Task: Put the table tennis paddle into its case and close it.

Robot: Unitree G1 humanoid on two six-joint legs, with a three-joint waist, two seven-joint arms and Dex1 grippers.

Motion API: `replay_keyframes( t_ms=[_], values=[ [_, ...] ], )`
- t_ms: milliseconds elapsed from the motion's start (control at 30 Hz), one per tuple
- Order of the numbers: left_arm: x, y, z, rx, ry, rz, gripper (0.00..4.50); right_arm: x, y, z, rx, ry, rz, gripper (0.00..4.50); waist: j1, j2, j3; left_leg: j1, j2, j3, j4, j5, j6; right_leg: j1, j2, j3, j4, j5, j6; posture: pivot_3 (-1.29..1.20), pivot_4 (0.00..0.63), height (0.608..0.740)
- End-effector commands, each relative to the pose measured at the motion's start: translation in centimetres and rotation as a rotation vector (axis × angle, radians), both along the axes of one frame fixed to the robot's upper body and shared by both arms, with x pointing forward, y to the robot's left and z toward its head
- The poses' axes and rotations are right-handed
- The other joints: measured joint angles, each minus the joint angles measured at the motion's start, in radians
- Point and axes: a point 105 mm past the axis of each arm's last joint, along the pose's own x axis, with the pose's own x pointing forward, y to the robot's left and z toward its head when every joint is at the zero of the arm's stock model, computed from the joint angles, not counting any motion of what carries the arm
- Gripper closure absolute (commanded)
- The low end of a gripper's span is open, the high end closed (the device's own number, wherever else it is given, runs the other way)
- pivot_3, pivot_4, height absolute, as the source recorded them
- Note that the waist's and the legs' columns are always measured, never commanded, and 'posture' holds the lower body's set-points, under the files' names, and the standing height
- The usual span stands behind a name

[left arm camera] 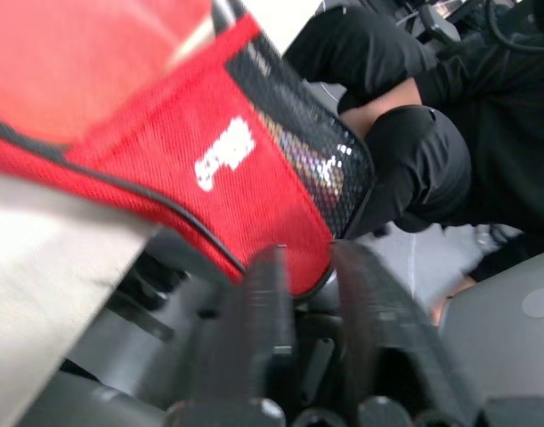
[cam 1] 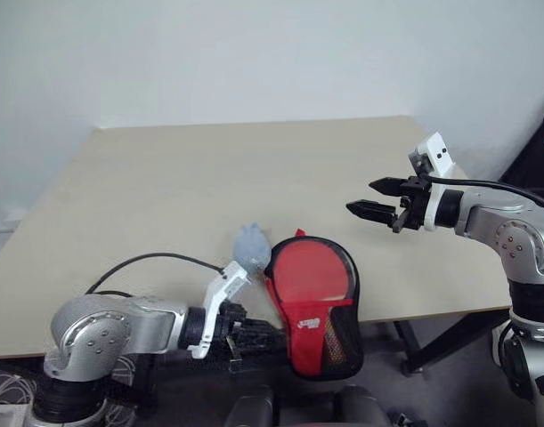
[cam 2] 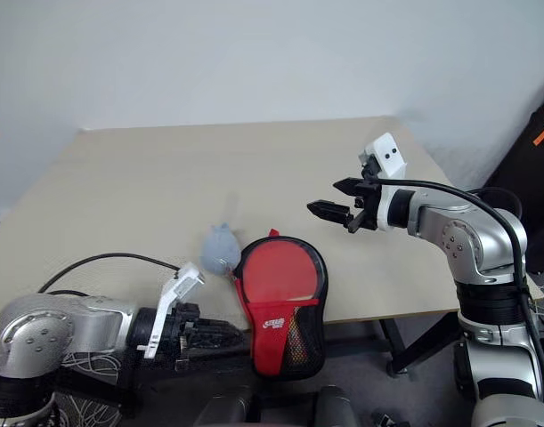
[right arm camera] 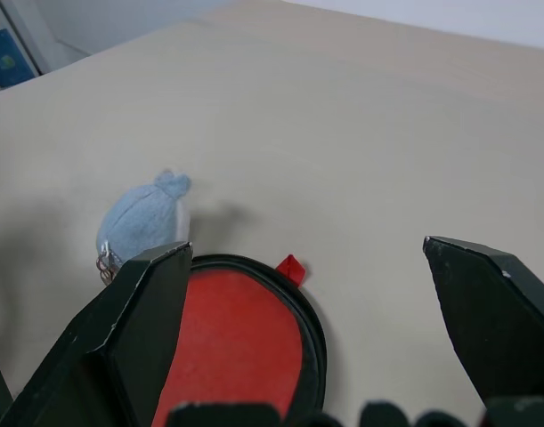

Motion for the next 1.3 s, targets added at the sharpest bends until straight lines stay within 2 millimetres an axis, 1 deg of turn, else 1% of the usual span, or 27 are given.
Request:
replay_keyframes(
  t_ms=[33,133,200,267,333,400,467,533,567,633,767,933,1033,1133,1300],
  values=[
    [2.4,-1.2,0.9,0.000,-0.178,0.033,4.46,0.3,0.5,2.0,0.017,-0.076,0.016,0.00,0.000,0.000,0.000,0.000,0.000,0.000,0.000,0.000,0.000,0.000,0.000,0.000,0.000,0.000,0.000,0.00,0.000,0.698],
    [3.8,-2.5,0.7,-0.005,-0.309,0.052,4.46,0.6,1.1,2.1,0.022,-0.078,0.029,0.00,-0.001,0.000,0.000,0.000,0.000,0.000,0.000,0.000,0.000,0.000,0.000,0.000,0.000,0.000,0.000,0.00,0.000,0.698],
    [4.5,-3.6,0.3,-0.033,-0.389,0.060,4.46,1.0,2.0,2.0,0.029,-0.074,0.048,0.00,-0.002,0.000,0.000,0.000,0.000,0.001,-0.001,0.000,0.000,-0.001,0.000,0.001,0.000,0.000,0.000,0.00,0.000,0.698],
    [4.9,-4.2,-0.1,-0.060,-0.421,0.068,4.46,1.3,2.7,2.0,0.034,-0.071,0.061,0.00,-0.003,0.000,0.000,0.000,0.000,0.002,-0.002,0.000,0.000,-0.001,0.000,0.001,0.000,0.001,-0.001,0.00,0.000,0.698],
    [5.2,-5.1,-0.7,-0.088,-0.444,0.070,4.46,2.0,3.9,1.9,0.038,-0.064,0.084,0.00,-0.003,0.001,0.000,0.000,0.000,0.001,-0.002,0.000,0.000,-0.001,0.001,0.001,0.000,0.003,-0.001,0.00,0.000,0.698],
    [5.4,-5.5,-1.1,-0.095,-0.466,0.071,4.46,2.5,4.9,1.8,0.037,-0.060,0.102,0.00,-0.003,0.000,0.000,0.000,0.000,0.002,-0.001,0.000,0.000,-0.001,0.001,0.001,0.000,0.003,-0.001,0.00,0.000,0.698],
    [5.6,-5.7,-1.4,-0.101,-0.484,0.074,4.46,3.0,5.5,1.8,0.036,-0.058,0.110,0.00,-0.001,0.001,0.000,0.000,0.000,0.001,-0.001,0.000,0.000,-0.001,0.001,0.001,0.000,0.003,0.000,0.00,0.000,0.698],
    [5.7,-5.9,-2.1,-0.107,-0.502,0.078,4.46,3.9,7.1,1.7,0.037,-0.043,0.134,0.00,-0.002,0.001,0.000,0.000,0.000,0.001,-0.001,0.000,0.000,-0.001,0.001,0.001,0.000,0.003,0.000,0.00,0.000,0.698],
    [5.7,-6.0,-2.6,-0.103,-0.513,0.080,4.46,4.4,8.4,1.5,0.036,-0.029,0.157,0.00,-0.004,0.001,0.000,0.000,0.000,0.001,-0.001,0.000,0.000,-0.001,0.001,0.001,0.000,0.003,0.000,0.00,0.000,0.698],
    [5.8,-6.0,-3.3,-0.092,-0.532,0.085,4.46,5.0,9.9,1.3,0.028,-0.011,0.190,0.00,-0.010,0.002,-0.001,0.001,0.000,0.001,-0.002,0.000,0.000,-0.001,0.001,0.001,0.001,0.003,0.000,0.00,0.000,0.698],
    [5.8,-5.7,-5.4,-0.019,-0.565,0.095,4.46,5.8,12.8,0.5,0.005,0.024,0.251,0.00,-0.012,0.002,-0.001,0.001,0.001,0.000,-0.004,0.001,0.000,-0.002,0.002,0.001,0.001,0.005,-0.002,0.00,0.000,0.698],
    [5.6,-5.8,-6.3,-0.008,-0.552,0.129,4.46,6.2,16.0,-0.8,-0.027,0.053,0.302,0.00,-0.013,0.002,-0.001,0.001,0.000,0.000,-0.004,0.001,-0.001,-0.002,0.001,0.001,0.001,0.005,-0.002,0.00,0.000,0.698],
    [5.4,-5.8,-6.6,0.000,-0.550,0.126,4.46,6.3,17.5,-1.4,-0.027,0.060,0.311,0.00,-0.017,0.003,-0.001,0.001,0.000,-0.001,-0.005,0.001,-0.001,-0.002,0.002,0.000,0.002,0.005,-0.002,0.00,0.000,0.698],
    [5.2,-5.8,-6.6,0.001,-0.552,0.125,4.46,6.3,18.9,-2.6,-0.037,0.070,0.301,0.00,-0.022,0.004,-0.001,0.001,0.000,-0.002,-0.005,0.001,-0.002,-0.002,0.002,0.000,0.002,0.005,-0.002,0.00,0.000,0.698],
    [5.1,-5.8,-6.6,0.011,-0.556,0.125,4.46,5.8,20.0,-5.0,-0.085,0.086,0.297,0.00,-0.028,0.004,-0.001,0.002,0.000,-0.003,-0.006,0.001,-0.002,-0.002,0.002,0.000,0.002,0.005,-0.002,0.00,0.000,0.698]
  ],
)
